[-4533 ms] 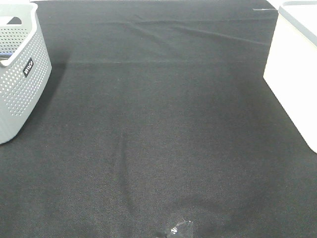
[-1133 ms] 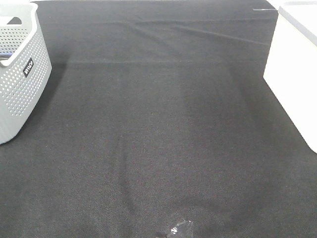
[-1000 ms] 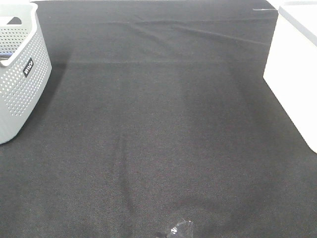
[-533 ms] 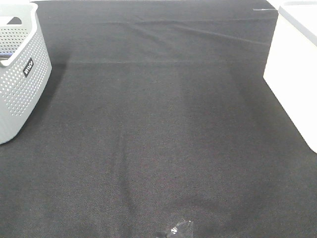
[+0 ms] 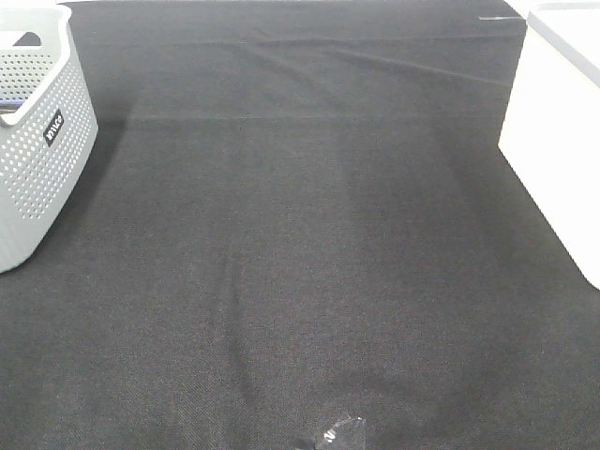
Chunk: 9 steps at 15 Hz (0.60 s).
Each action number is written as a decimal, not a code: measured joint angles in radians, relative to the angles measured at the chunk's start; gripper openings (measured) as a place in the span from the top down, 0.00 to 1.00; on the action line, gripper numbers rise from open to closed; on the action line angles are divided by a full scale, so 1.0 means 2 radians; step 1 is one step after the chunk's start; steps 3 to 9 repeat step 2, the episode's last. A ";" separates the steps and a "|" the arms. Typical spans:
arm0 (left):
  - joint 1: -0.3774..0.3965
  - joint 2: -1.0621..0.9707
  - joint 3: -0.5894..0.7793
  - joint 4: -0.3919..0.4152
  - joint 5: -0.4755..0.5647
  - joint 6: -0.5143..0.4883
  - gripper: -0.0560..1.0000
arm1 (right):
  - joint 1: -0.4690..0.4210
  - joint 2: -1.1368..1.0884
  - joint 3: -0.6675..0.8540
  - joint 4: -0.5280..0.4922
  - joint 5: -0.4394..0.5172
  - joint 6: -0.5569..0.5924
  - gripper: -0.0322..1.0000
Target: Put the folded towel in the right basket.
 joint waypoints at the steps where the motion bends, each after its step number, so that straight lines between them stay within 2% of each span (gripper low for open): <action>1: 0.000 0.000 0.000 0.000 0.000 0.000 0.01 | 0.000 0.000 0.000 0.000 0.000 0.000 0.03; 9: 0.000 0.000 0.000 0.000 0.000 0.000 0.01 | 0.000 0.000 0.000 0.000 0.000 0.000 0.03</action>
